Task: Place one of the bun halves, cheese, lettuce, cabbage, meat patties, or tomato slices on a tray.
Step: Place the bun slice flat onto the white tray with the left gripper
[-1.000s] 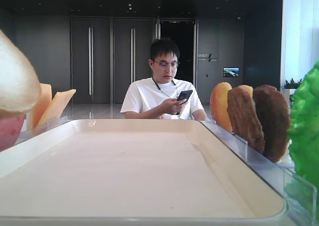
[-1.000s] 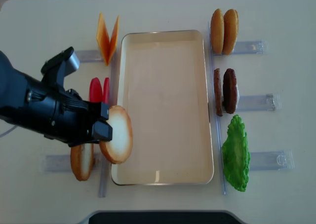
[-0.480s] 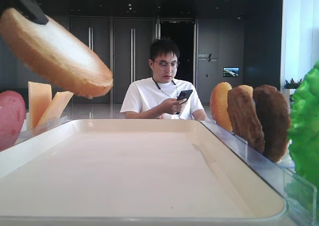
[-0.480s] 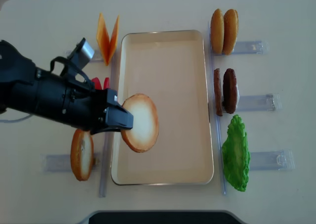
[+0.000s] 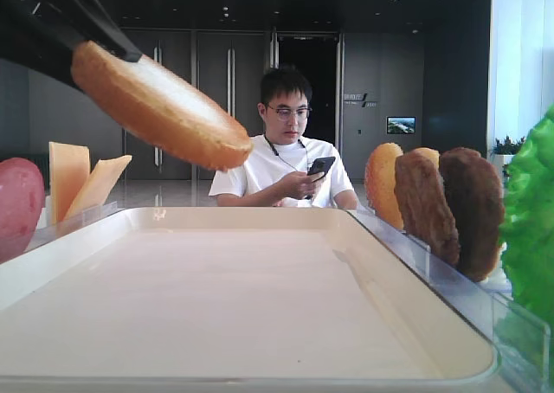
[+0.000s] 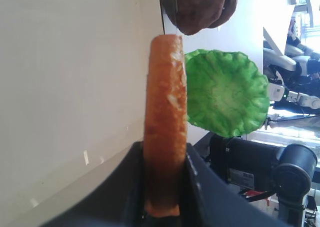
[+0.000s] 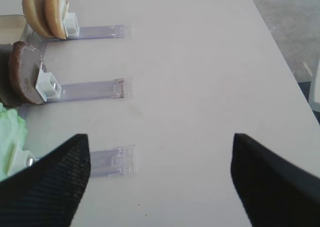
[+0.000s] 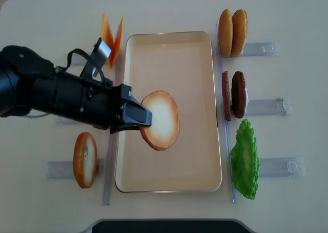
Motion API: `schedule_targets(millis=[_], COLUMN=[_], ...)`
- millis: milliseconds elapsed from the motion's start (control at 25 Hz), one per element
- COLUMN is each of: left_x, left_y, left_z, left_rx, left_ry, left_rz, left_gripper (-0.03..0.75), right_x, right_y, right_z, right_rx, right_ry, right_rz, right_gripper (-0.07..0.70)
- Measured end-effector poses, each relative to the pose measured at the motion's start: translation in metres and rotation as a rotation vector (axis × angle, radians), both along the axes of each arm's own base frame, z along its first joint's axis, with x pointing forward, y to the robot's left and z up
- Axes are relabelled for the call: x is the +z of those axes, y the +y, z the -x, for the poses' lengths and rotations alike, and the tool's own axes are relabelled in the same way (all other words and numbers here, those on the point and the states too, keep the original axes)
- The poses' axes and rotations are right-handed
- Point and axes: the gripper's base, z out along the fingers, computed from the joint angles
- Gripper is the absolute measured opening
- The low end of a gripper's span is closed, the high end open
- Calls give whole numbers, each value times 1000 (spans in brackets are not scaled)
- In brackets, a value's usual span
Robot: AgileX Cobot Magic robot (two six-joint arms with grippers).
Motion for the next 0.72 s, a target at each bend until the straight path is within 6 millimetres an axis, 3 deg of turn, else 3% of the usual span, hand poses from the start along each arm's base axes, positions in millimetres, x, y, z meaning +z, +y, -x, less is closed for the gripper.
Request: schedule_targets(millis=[360, 720], left_x=[-25, -38], left_y=[0, 1], left_z=[17, 14], left_rx=[8, 20], left_ry=[-20, -23], left_rz=[100, 62], left_gripper=[141, 141], right_x=[0, 0], right_y=[0, 0], right_z=[0, 0], right_rx=[0, 0], right_ry=[0, 0], right_rz=[0, 0], right_gripper=[577, 577])
